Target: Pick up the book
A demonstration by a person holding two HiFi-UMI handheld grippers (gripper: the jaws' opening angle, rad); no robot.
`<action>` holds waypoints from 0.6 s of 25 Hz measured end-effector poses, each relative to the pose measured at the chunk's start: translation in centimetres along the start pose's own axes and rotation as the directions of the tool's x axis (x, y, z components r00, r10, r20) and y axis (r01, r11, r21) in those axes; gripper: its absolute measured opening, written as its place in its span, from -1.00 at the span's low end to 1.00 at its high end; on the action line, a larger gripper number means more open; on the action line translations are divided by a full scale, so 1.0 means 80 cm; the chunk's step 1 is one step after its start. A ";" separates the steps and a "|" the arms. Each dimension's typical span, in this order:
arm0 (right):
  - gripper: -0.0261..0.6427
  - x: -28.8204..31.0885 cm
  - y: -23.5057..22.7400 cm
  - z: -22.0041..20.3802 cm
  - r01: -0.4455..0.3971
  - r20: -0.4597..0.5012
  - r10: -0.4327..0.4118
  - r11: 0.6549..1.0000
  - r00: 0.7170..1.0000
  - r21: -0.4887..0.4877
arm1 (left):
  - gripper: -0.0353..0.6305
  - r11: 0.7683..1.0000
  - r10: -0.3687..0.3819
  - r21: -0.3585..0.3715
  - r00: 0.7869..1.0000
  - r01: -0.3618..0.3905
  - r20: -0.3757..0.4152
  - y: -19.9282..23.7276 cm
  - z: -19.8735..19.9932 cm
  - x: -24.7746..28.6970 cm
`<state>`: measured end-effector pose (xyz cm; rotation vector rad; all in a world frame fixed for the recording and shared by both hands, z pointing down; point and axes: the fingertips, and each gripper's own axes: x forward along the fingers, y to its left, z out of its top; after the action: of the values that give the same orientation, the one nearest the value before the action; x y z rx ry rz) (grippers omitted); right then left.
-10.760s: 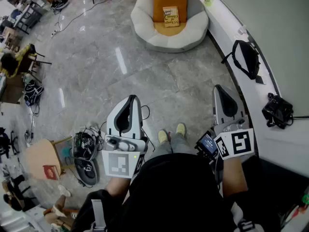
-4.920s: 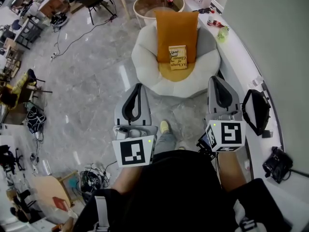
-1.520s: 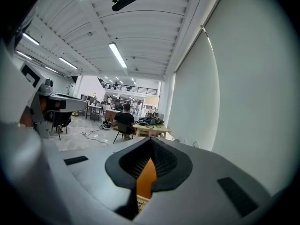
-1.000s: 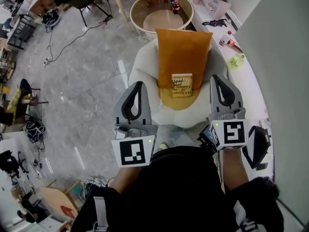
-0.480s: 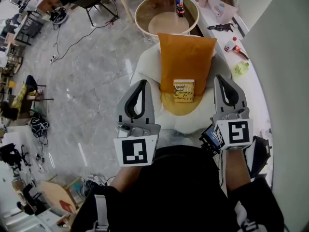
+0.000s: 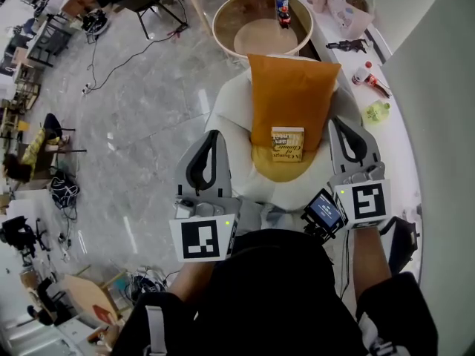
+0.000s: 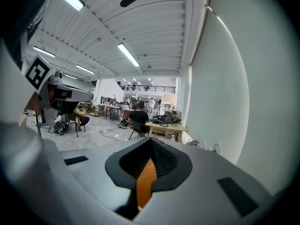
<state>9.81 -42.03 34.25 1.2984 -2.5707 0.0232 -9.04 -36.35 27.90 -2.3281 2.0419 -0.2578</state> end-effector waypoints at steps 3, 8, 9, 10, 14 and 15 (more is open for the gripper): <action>-0.88 0.020 0.005 -0.006 -0.041 -0.027 0.040 0.999 0.999 -0.026 | -0.86 1.000 -0.003 0.003 1.000 0.003 -0.029 0.011 -0.014 0.004; -0.88 0.065 0.017 -0.024 -0.093 -0.083 0.089 0.995 0.993 -0.045 | -0.86 1.000 -0.001 -0.008 0.996 0.001 -0.084 0.036 -0.048 0.019; -0.88 0.075 0.019 -0.032 -0.112 -0.098 0.106 0.992 0.989 -0.056 | -0.86 1.000 -0.003 -0.009 0.996 0.002 -0.085 0.039 -0.053 0.025; -0.88 0.085 0.021 -0.041 -0.128 -0.117 0.120 0.989 0.986 -0.070 | -0.86 1.000 -0.006 -0.005 0.996 0.005 -0.088 0.043 -0.059 0.031; -0.88 0.114 0.030 -0.080 -0.182 -0.201 0.155 0.976 0.967 -0.124 | -0.86 1.000 -0.020 -0.002 0.994 0.020 -0.112 0.057 -0.084 0.049; -0.88 0.120 0.033 -0.088 -0.197 -0.215 0.166 0.972 0.962 -0.128 | -0.86 1.000 -0.023 -0.009 0.993 0.022 -0.117 0.060 -0.091 0.053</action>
<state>3.82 -47.11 43.61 0.9515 -2.4554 -0.0007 -14.31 -40.61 34.88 -2.3958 2.0712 -0.3974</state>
